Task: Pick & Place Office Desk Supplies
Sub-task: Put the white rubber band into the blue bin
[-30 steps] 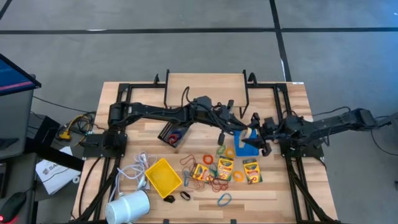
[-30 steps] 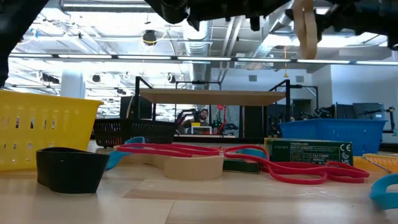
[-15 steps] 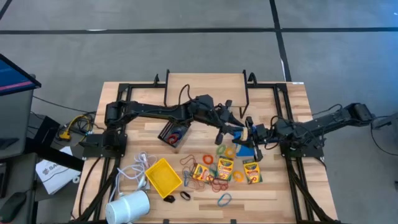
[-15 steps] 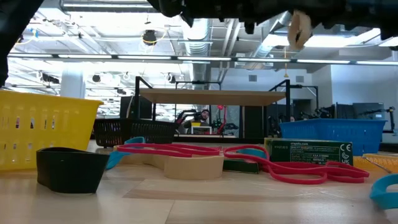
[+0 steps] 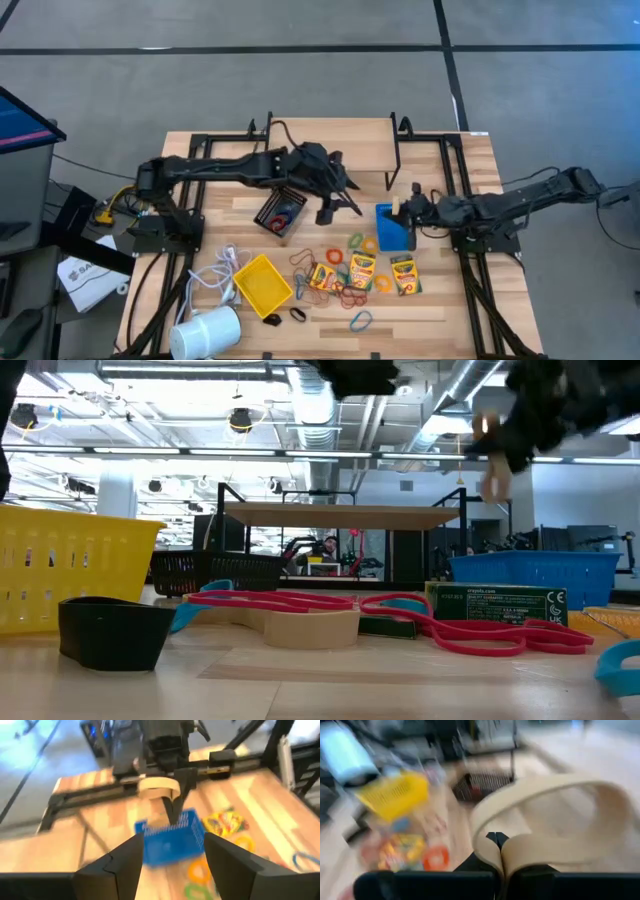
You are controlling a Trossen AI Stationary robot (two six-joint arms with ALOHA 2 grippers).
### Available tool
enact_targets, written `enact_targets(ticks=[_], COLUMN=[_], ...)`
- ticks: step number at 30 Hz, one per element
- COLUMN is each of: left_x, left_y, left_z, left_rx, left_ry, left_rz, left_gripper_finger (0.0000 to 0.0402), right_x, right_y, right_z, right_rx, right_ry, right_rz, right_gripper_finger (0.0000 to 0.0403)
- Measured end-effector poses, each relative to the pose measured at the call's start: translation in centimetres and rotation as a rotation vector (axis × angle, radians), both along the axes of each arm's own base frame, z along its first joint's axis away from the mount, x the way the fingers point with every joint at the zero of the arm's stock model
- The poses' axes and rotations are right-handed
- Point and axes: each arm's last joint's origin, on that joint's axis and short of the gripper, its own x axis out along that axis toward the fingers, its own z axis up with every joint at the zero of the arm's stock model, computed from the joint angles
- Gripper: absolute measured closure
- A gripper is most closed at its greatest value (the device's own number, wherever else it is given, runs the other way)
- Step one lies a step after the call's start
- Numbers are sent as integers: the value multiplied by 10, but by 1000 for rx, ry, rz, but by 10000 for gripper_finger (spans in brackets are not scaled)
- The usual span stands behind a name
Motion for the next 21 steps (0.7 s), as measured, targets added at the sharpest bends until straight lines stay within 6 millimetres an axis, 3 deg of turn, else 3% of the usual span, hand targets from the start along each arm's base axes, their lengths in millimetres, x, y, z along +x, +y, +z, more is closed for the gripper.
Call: enact_targets(ticks=[5,10,14,21], left_x=[-17,-25,-28,-31], left_y=[0,0,-1,-1], left_z=[12,-1,-24,-64], left_rx=[5,-15,-41,-131], left_ry=[17,36,109,144], left_rz=[68,81,96,152], left_gripper_finger=[197,197,197,197], right_x=[0,0,3,3], right_y=[-3,-6,-5,-5], right_z=[-19,-36,-41,-40], right_rx=[82,161,178,164], right_ry=[158,319,353,347], right_rz=[-73,-62,-28,-15], right_gripper_finger=[402,389,334,197])
